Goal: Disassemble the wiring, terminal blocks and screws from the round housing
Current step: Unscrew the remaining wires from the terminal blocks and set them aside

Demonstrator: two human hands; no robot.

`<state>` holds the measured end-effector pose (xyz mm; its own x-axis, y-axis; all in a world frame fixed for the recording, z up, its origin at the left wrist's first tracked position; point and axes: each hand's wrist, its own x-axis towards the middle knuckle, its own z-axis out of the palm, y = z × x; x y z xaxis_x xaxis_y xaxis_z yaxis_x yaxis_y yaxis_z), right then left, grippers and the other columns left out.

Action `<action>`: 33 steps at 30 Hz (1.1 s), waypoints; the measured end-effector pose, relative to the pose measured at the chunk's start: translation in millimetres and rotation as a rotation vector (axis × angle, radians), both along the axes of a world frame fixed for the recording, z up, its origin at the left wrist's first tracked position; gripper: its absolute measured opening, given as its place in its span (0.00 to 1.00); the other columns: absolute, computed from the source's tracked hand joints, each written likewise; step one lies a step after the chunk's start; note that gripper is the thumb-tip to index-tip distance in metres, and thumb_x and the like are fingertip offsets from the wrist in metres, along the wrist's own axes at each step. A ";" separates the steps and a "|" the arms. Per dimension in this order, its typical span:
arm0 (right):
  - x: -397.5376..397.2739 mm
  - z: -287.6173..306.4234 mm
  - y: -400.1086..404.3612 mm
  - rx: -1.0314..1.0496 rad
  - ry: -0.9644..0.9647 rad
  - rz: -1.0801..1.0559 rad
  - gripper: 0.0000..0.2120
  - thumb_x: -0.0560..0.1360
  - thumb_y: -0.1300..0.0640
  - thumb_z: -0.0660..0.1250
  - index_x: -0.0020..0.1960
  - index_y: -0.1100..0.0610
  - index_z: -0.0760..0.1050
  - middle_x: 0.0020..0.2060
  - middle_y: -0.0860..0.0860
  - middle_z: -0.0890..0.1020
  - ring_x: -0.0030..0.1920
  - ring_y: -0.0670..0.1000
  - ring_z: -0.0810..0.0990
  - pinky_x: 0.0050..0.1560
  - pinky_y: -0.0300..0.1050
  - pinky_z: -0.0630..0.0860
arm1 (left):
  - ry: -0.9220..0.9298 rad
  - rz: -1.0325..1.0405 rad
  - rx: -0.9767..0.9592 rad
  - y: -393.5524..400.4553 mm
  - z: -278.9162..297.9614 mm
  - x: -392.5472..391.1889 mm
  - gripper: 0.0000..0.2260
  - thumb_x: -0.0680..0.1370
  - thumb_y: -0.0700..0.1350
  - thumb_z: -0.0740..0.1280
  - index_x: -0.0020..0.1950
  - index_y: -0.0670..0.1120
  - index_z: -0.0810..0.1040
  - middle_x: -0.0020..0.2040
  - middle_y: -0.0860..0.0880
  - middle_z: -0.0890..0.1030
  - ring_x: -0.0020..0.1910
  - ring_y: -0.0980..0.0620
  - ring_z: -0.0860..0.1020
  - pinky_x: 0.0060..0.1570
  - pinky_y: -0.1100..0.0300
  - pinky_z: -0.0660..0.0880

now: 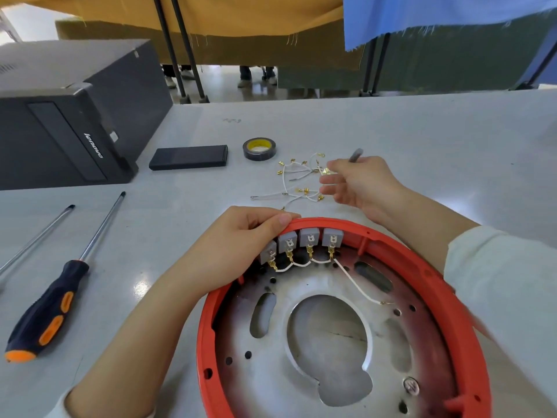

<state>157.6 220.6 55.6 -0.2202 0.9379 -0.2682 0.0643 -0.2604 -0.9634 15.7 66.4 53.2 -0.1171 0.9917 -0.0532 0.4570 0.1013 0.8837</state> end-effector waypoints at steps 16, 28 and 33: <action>26.2 35.6 -66.0 0.283 0.063 0.551 0.10 0.80 0.54 0.60 0.43 0.59 0.73 0.24 0.53 0.75 0.19 0.48 0.63 0.20 0.35 0.57 | -0.083 0.098 0.033 6.3 0.6 7.5 0.09 0.78 0.51 0.66 0.47 0.50 0.85 0.39 0.55 0.85 0.37 0.62 0.80 0.38 0.74 0.73; 32.2 18.0 -74.6 0.418 0.086 0.628 0.13 0.67 0.54 0.74 0.33 0.56 0.71 0.21 0.51 0.72 0.19 0.46 0.64 0.20 0.35 0.60 | -0.128 0.016 0.009 -3.7 -3.2 3.0 0.10 0.81 0.47 0.62 0.53 0.55 0.83 0.49 0.59 0.85 0.51 0.63 0.81 0.48 0.72 0.75; 34.7 18.6 -74.1 0.439 0.094 0.628 0.12 0.67 0.56 0.73 0.35 0.58 0.70 0.21 0.52 0.72 0.19 0.47 0.64 0.21 0.36 0.61 | -0.304 -0.007 0.003 -3.8 -3.2 3.1 0.10 0.81 0.43 0.61 0.54 0.49 0.83 0.48 0.53 0.86 0.48 0.58 0.83 0.43 0.72 0.75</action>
<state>192.4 146.5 74.2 -0.7494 0.6459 0.1457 -0.0136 0.2050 -0.9787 18.8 62.5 50.0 -0.0893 0.9926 -0.0818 0.1721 0.0963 0.9804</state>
